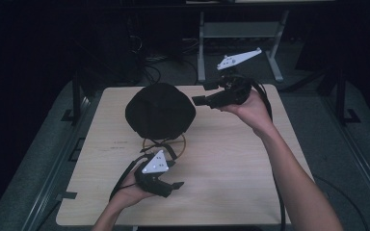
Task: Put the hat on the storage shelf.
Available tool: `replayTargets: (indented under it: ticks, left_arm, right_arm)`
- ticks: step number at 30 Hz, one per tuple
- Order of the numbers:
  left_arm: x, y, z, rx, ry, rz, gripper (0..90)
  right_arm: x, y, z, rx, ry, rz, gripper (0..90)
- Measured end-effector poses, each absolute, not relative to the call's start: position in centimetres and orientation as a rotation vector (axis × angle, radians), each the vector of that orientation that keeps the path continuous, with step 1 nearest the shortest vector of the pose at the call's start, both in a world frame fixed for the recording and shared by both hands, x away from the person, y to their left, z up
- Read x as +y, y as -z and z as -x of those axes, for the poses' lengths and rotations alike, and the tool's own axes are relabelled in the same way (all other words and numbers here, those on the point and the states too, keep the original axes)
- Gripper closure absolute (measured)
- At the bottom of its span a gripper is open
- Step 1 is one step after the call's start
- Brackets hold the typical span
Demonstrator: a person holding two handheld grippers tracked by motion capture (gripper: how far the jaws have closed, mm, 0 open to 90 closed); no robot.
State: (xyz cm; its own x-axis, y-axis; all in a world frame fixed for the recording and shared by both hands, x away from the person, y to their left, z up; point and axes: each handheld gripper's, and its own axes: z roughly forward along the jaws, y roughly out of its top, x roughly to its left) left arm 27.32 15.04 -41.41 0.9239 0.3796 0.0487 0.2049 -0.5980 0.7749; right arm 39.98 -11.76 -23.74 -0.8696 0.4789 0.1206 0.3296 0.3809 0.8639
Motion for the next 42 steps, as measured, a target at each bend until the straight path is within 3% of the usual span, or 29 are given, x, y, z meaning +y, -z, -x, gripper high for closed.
replayTargets:
  ticks: [42]
  left_arm:
    - [15.2, 41.9, -27.4, 0.426, -0.263, -2.242, 26.5]
  right_arm:
    - [-20.7, 29.0, -36.0, 2.449, -1.500, -0.883, 23.6]
